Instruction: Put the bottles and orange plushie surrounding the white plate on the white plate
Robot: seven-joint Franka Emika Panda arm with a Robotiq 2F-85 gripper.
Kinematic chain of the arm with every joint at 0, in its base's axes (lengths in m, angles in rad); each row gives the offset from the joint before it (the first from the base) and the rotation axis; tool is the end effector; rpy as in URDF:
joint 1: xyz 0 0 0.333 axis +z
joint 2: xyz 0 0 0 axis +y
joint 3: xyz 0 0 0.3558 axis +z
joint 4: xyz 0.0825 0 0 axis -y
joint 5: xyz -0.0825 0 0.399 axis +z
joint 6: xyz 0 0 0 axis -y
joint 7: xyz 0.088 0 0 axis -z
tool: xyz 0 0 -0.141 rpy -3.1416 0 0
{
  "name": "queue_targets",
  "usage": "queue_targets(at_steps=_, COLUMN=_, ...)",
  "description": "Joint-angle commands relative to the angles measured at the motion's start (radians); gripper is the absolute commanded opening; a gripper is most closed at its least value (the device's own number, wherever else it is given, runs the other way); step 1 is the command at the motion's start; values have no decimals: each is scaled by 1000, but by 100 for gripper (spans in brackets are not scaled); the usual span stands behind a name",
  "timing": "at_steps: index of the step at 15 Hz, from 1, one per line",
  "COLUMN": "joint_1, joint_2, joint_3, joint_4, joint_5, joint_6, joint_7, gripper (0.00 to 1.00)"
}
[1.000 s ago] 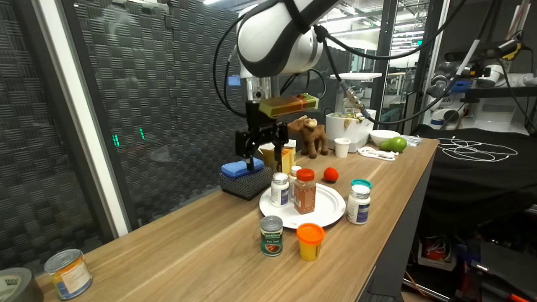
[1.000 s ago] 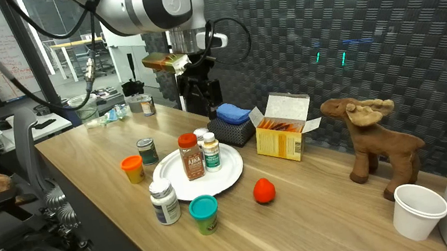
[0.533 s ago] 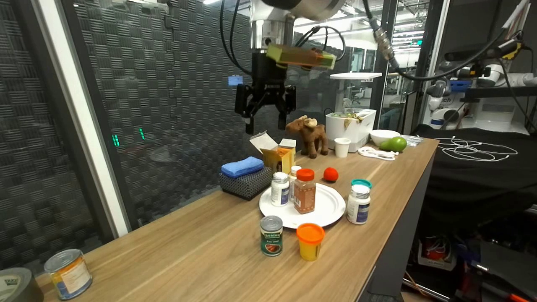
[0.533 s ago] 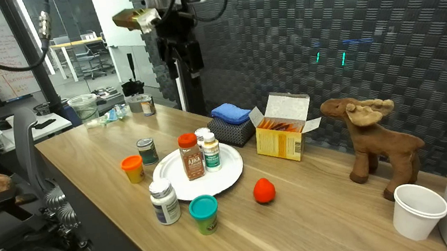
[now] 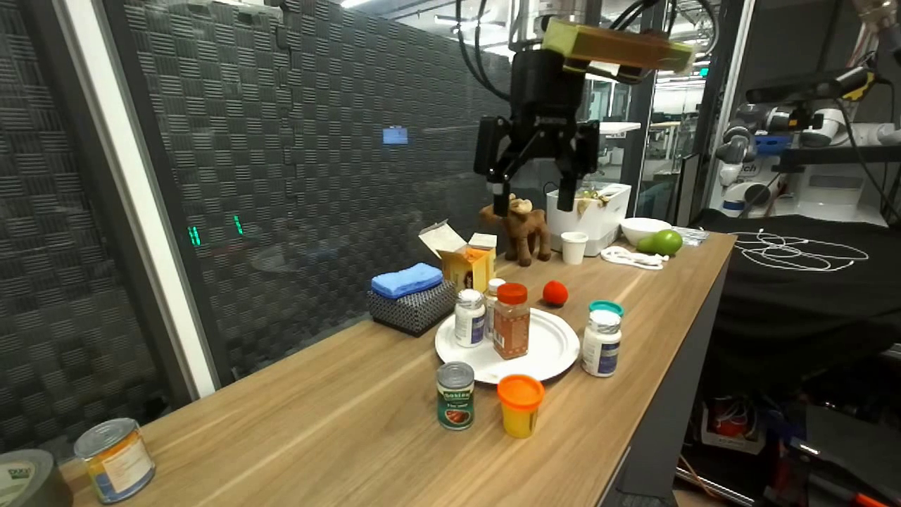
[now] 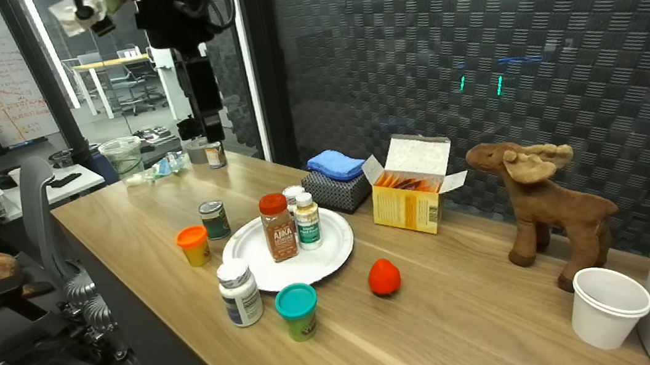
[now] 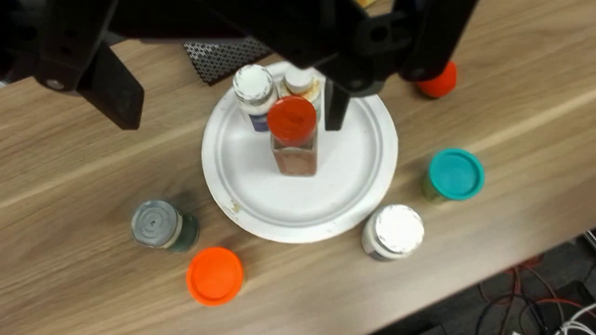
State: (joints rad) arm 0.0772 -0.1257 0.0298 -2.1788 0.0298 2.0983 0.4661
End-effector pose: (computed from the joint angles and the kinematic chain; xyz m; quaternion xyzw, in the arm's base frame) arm 0.5200 0.0585 0.4475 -0.9823 0.1857 -0.0185 0.0171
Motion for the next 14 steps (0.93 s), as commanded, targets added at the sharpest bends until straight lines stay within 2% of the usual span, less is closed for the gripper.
queue_targets(at_steps=1, joint_1=-49, joint_2=-108, joint_3=9, joint_4=-157, joint_5=-31, joint_6=34, joint_7=68, gripper=100)
queue_targets(at_steps=7, joint_1=-123, joint_2=-75, joint_3=0, joint_4=-246, joint_5=-75, joint_6=32, joint_7=114, gripper=100)
queue_targets(at_steps=14, joint_1=-128, joint_2=36, joint_3=-7, joint_4=-250, joint_5=-72, joint_6=130, joint_7=92, gripper=100)
